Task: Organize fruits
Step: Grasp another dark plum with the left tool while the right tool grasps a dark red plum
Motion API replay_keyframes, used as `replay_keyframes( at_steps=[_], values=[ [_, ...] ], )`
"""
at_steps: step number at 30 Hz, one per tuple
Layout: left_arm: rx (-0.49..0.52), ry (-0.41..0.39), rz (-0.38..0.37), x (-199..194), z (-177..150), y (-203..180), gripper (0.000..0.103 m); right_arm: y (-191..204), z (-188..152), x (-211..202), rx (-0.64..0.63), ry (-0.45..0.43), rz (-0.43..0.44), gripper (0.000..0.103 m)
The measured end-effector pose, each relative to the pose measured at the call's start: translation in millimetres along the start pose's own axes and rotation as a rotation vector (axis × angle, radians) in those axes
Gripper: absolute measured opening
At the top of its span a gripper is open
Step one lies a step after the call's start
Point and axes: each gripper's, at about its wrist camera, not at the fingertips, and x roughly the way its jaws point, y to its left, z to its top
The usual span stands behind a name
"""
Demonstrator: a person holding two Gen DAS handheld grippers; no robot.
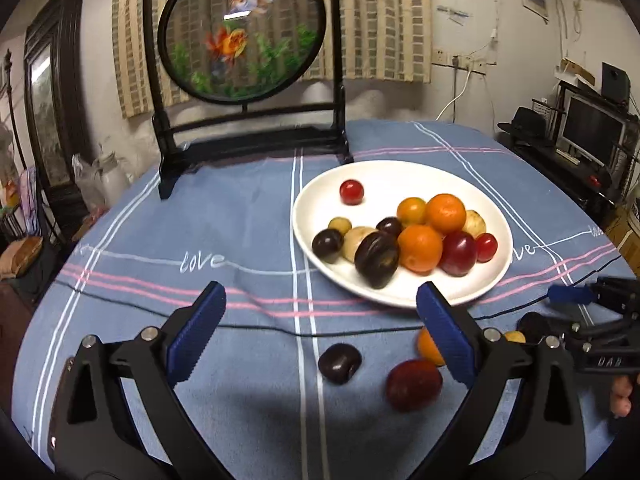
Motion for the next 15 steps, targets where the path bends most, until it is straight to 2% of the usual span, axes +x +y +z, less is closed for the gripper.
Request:
replay_keyframes(
  at_steps=[1,3,6,11,15],
  values=[
    [-0.007,-0.001,0.003,-0.6,0.6,1.6,0.098,2.7,-1.0,0.5,-0.018,0.007,-0.016,0.062],
    [-0.018,-0.006,0.002,-3.0,1.3,4.3,0.098,5.0,-1.6,0.1,-0.028,0.014,-0.016,0.053],
    [-0.034,-0.011,-0.009,-5.8,1.3,6.4,0.098,8.2,-4.6,1.0,-0.037,0.033,-0.011,0.046],
    [-0.037,-0.005,-0.007,-6.3,-0.4,6.8,0.098,7.2,-7.3,1.3,-0.03,0.038,0.003,0.043],
    [-0.039,0.004,-0.014,-6.4,-1.2,8.6,0.098,-3.3,-8.1,4.6,0.034,0.036,0.073,0.039]
  ],
)
